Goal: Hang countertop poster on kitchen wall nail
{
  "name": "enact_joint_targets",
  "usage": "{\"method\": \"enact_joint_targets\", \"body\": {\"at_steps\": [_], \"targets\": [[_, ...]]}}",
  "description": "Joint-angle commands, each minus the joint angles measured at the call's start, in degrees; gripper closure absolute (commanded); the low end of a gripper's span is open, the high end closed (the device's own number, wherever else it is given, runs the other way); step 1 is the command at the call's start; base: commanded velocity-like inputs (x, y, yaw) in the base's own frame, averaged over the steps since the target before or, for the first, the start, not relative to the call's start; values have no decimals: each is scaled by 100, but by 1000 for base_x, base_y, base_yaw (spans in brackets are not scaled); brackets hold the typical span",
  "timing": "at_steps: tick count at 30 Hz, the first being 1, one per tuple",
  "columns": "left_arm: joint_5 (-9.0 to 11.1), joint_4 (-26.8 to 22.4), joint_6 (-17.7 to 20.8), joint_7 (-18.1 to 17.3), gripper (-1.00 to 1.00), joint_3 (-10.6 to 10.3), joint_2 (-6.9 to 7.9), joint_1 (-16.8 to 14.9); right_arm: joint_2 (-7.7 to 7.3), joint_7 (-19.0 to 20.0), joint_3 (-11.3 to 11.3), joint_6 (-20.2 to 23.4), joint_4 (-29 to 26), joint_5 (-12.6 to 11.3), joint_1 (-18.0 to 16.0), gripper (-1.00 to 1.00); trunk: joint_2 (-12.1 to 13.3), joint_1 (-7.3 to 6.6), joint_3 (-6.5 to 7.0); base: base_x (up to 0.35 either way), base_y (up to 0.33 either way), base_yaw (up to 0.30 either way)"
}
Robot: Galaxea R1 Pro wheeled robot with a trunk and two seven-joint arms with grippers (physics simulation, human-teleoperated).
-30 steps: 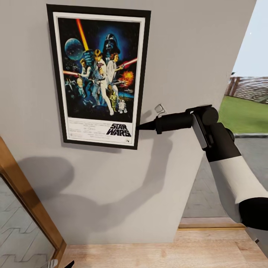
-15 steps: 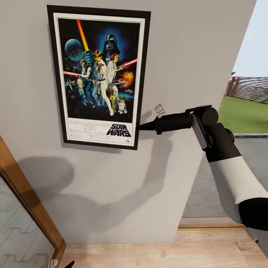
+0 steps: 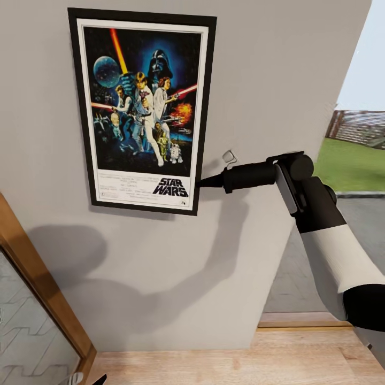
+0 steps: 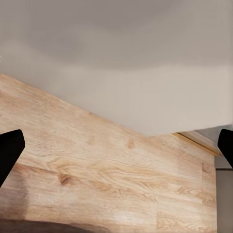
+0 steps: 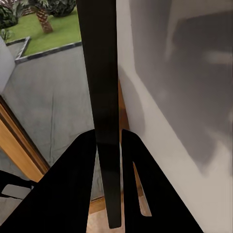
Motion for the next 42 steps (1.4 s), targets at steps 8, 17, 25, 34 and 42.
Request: {"method": "enact_joint_targets", "body": {"at_steps": [8, 17, 25, 34, 42], "targets": [[30, 6, -40, -12, -100, -48, 1, -6, -4, -4, 10, 51, 2, -39, -6, 100, -13, 4, -13, 0, 56, 0], [30, 6, -40, -13, -100, -49, 1, -6, -4, -3, 10, 51, 2, -39, -6, 100, -13, 4, -13, 0, 66, 0], [30, 6, -40, -13, -100, -49, 1, -6, -4, -5, 10, 50, 2, -41, -6, 100, -13, 4, -13, 0, 97, 0], [30, 6, -40, -13, -100, -49, 1, -6, -4, -6, 11, 50, 2, -40, -6, 100, -13, 4, -13, 0, 11, 0], [30, 6, -40, -13, -100, -48, 1, -6, -4, -6, 14, 53, 2, -39, -6, 100, -13, 4, -13, 0, 32, 0]]}}
